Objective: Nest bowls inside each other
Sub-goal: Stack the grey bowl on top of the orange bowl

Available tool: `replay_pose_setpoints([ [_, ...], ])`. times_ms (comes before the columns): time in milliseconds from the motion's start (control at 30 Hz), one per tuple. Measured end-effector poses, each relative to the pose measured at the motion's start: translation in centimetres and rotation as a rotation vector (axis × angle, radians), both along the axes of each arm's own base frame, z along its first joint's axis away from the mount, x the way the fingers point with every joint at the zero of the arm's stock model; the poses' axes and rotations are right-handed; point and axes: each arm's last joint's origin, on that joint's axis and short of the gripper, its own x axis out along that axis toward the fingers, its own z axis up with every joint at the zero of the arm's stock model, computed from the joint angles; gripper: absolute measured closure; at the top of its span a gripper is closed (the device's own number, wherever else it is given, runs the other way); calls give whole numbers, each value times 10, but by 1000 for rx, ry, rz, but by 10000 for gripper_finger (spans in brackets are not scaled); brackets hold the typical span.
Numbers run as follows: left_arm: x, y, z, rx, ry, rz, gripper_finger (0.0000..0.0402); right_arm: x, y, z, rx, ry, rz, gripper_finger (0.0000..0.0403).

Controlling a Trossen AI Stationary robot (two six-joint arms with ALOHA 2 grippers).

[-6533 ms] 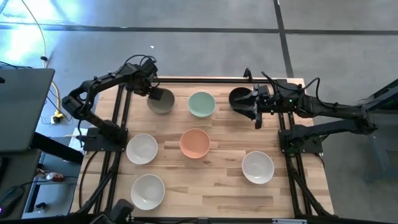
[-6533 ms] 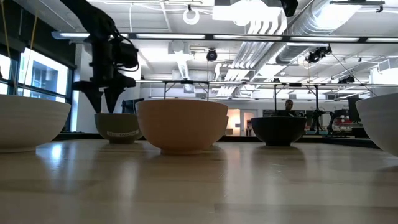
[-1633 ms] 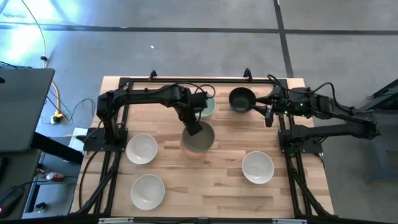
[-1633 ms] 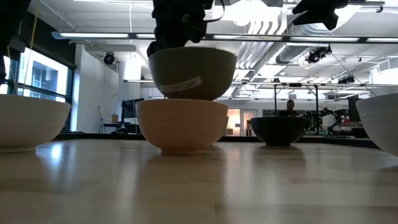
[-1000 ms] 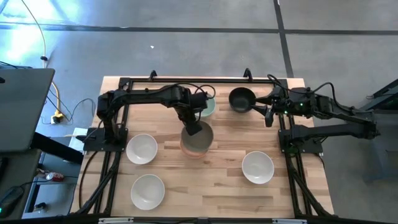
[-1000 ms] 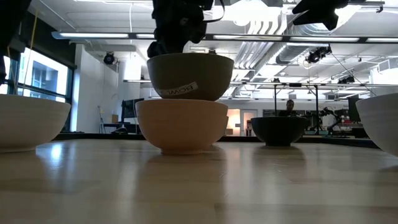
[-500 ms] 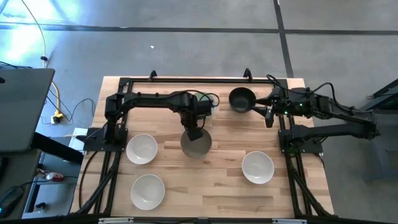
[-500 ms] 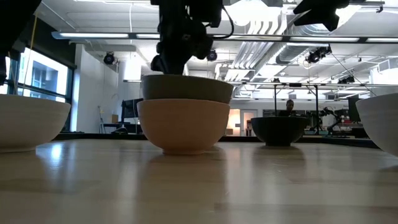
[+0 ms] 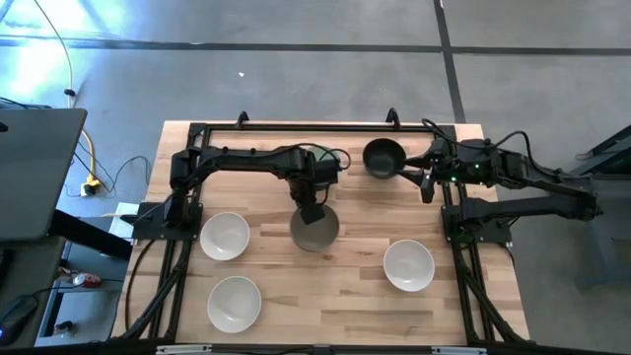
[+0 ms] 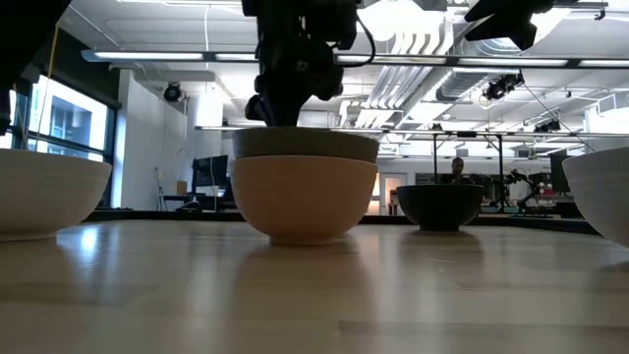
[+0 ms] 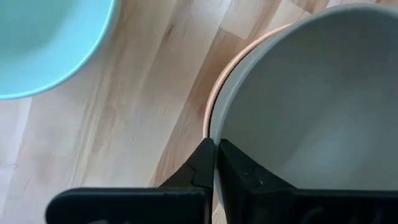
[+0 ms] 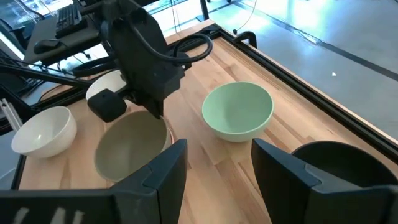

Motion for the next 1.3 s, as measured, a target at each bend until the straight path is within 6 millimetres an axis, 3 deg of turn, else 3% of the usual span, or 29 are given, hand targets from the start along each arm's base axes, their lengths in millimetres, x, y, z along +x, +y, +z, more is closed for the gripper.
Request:
replay_pose_setpoints([
  [633, 3, -7, 0, 67, 0, -18, 280, 0, 0, 0, 1, 0, 3, 231],
  [767, 3, -7, 0, 71, 0, -16, 295, 0, 0, 0, 1, -1, 3, 231],
  [1033, 5, -6, 1, 78, -22, -39, 392, 0, 0, 0, 3, -1, 1, 231],
  [1300, 6, -6, -2, 70, -19, -43, 397, 0, 0, 0, 3, -1, 1, 231],
])
